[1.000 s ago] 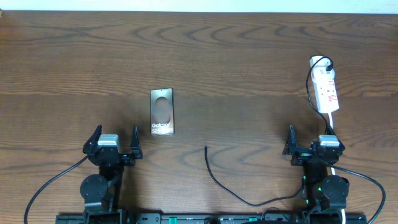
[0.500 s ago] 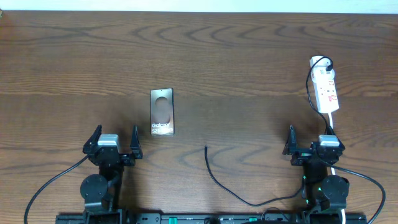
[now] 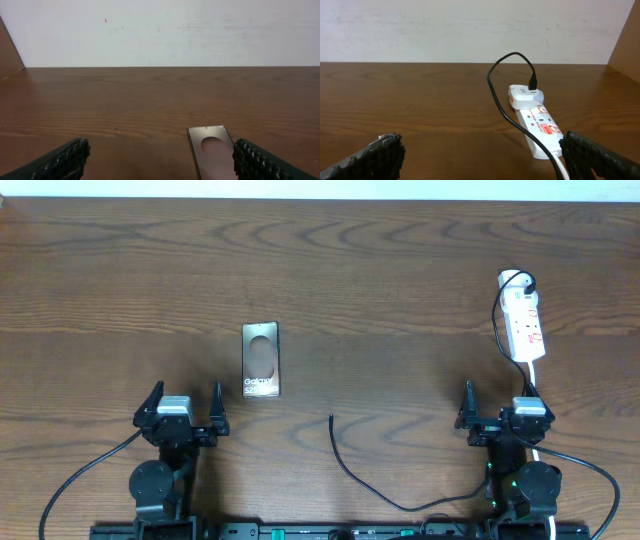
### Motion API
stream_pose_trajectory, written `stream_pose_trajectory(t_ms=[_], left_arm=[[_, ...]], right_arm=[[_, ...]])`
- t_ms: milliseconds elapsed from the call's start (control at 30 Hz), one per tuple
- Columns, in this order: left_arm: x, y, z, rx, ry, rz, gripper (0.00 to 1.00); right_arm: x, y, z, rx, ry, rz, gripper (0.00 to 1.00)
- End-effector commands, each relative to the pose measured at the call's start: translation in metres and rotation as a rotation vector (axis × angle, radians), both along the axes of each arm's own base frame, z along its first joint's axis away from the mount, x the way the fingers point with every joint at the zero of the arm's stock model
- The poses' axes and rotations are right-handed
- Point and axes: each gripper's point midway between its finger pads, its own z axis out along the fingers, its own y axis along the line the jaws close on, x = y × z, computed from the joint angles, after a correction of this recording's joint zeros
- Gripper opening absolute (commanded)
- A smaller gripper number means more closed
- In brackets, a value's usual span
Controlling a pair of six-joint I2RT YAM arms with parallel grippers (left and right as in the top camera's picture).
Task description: Plug charger to phone and switch on socket
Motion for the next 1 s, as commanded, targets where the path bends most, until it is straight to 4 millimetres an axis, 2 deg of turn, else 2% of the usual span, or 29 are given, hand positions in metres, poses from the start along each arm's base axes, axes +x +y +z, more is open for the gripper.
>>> stream_pose_trajectory(t_ms=[0, 433, 700, 900, 967], left_arm=[[-0.001, -0.002, -0.015, -0.001, 0.050, -0.010, 0.93], [-0.002, -0.002, -0.010, -0.002, 0.047, -0.010, 0.93], [0.001, -0.002, 0.022, -0.003, 0.057, -0.010, 0.93], [0.022, -0.001, 0.061, -0.024, 0.128, -0.008, 0.94], [0.037, 0.000, 0.074, -0.070, 0.175, -0.001, 0.93]], right_arm=[[0.000, -0.001, -0.002, 0.013, 0.006, -0.005, 0.99], [0.000, -0.001, -0.002, 0.014, 0.006, -0.005, 0.99], [0.000, -0.001, -0.002, 0.014, 0.006, -0.005, 0.99], [0.000, -0.001, -0.002, 0.013, 0.006, -0.005, 0.99], [0.000, -0.001, -0.002, 0.014, 0.006, -0.005, 0.99]])
